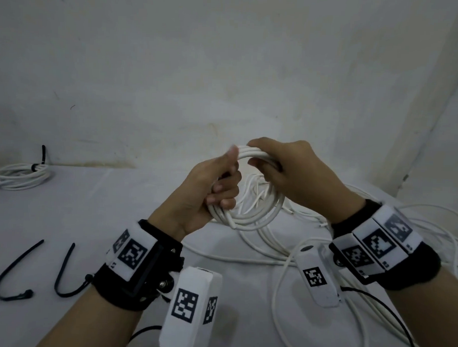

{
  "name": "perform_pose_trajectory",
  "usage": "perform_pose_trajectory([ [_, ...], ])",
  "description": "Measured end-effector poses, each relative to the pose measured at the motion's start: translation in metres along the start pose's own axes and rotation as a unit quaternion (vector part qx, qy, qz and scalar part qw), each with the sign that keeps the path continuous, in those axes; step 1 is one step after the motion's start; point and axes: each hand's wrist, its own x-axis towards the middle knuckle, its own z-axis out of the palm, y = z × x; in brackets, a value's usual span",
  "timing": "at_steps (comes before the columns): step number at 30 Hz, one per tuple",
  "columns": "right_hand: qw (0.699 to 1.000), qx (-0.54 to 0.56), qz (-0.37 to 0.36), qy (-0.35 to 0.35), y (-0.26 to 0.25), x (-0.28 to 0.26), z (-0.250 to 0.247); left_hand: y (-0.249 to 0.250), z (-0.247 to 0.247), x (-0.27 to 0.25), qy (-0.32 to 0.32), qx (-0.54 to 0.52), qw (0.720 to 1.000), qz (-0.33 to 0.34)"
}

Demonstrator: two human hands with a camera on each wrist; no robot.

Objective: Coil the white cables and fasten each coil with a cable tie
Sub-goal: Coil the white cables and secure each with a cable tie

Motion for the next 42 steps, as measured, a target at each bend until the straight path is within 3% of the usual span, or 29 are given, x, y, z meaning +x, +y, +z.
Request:
perform_pose_trajectory([
  [3, 1.0, -0.012, 0.013, -0.011, 0.001, 0.002, -0.001, -0.004, -0.003, 0.002, 0.058, 0.16, 0.983, 0.063],
  [6, 0.999, -0.015, 0.026, -0.013, 0.004, 0.004, 0.001, -0.006, -0.005, 0.004, 0.089, 0.217, 0.967, 0.096],
  [14, 0.999, 0.019, 0.025, -0.011, -0.001, 0.006, 0.017, -0.013, 0.0, 0.006, 0.2, 0.213, 0.944, 0.151],
  [20, 0.997, 0.033, -0.007, -0.068, 0.003, 0.002, 0.003, -0.006, -0.006, 0.007, 0.206, 0.187, 0.951, 0.136],
  [26, 0.986, -0.101, 0.062, -0.118, 0.012, -0.005, -0.025, 0.003, -0.014, 0.006, 0.21, 0.17, 0.955, 0.122],
  [30, 0.982, -0.004, 0.126, -0.137, 0.011, -0.004, -0.03, 0.001, -0.01, 0.005, 0.192, 0.152, 0.965, 0.095],
  [33, 0.979, 0.102, 0.172, -0.033, 0.008, -0.004, -0.023, 0.002, -0.006, 0.003, 0.166, 0.123, 0.975, 0.081],
  [37, 0.937, 0.259, 0.225, 0.074, 0.0, -0.001, -0.008, 0.003, 0.001, 0.002, 0.151, 0.093, 0.981, 0.083],
  [42, 0.886, 0.382, 0.257, 0.059, -0.007, 0.0, 0.002, 0.003, -0.001, 0.004, 0.17, 0.075, 0.978, 0.095],
])
